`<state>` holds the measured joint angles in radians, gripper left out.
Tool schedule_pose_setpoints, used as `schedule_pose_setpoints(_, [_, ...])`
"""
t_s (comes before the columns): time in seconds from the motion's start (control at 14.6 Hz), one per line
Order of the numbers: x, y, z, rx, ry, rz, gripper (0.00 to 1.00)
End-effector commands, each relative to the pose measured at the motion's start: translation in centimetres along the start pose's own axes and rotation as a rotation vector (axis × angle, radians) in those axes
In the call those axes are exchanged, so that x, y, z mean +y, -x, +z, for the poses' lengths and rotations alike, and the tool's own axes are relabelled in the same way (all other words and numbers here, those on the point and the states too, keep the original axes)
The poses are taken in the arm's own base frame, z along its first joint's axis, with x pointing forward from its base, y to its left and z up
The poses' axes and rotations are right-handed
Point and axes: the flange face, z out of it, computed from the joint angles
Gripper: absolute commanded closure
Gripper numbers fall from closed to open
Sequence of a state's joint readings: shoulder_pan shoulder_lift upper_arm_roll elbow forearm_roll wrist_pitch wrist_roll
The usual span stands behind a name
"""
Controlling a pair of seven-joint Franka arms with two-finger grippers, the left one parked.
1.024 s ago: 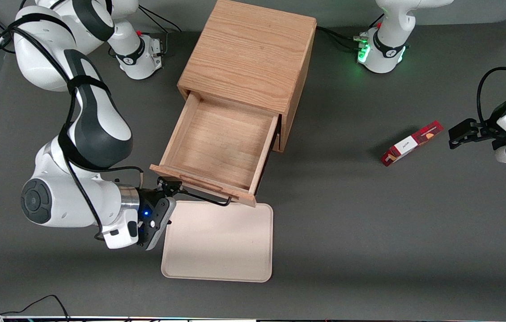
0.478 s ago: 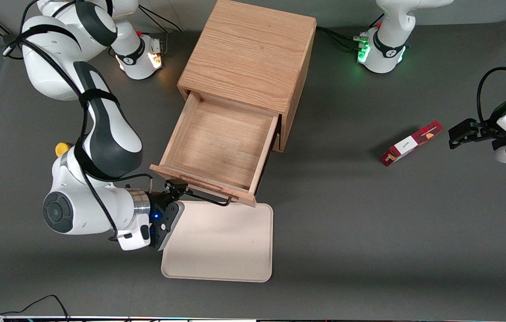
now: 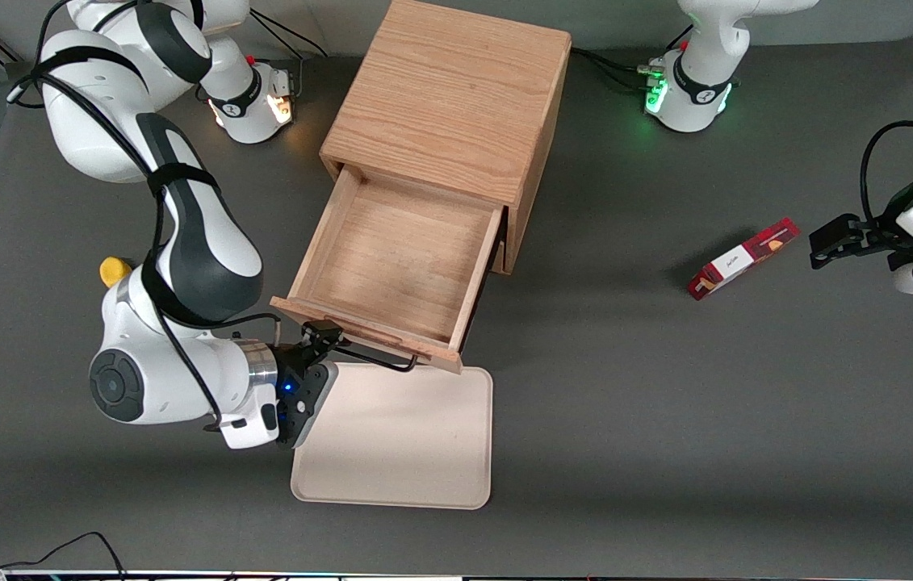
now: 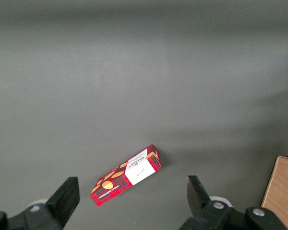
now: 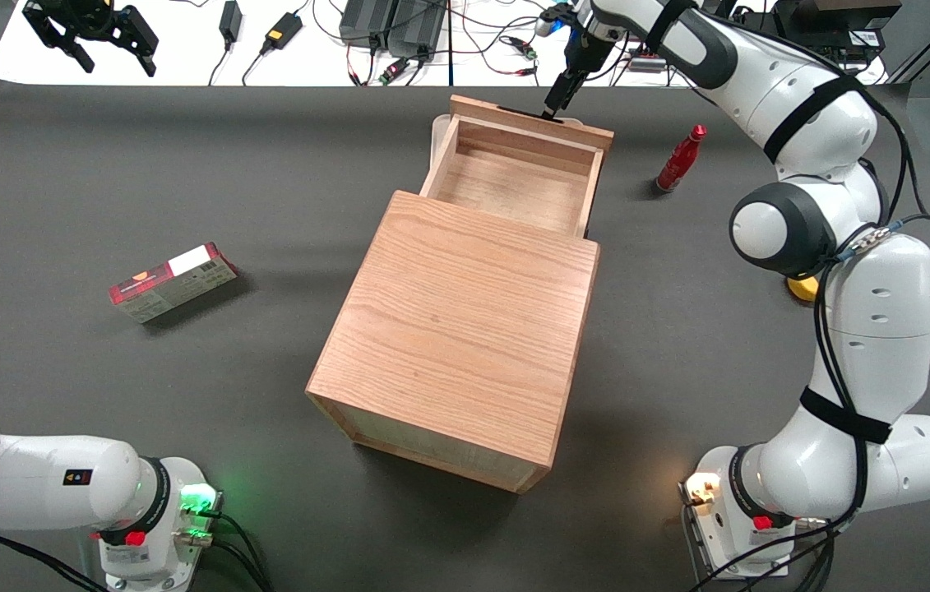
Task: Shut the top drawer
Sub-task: 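Push the drawer front with the right gripper into the cabinet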
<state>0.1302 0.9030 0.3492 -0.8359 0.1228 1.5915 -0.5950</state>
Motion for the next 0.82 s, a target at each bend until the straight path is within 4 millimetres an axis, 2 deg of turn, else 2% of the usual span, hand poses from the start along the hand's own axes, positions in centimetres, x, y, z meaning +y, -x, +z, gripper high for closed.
schedule_pose_setpoints(0.0, [-1.1,-0.4,0.2,0.003,-0.026,0.045,0.0])
schedule_pose_setpoints(0.2, [-1.4,-0.6,0.2,0.005,-0.031,0.048,0.0])
schedule_pose_setpoints(0.55, [-1.8,-0.9,1.7,-0.012,-0.043,0.09,0.0])
schedule_pose_setpoints(0.75, [-2.1,-1.1,1.8,-0.008,-0.052,0.102,0.0])
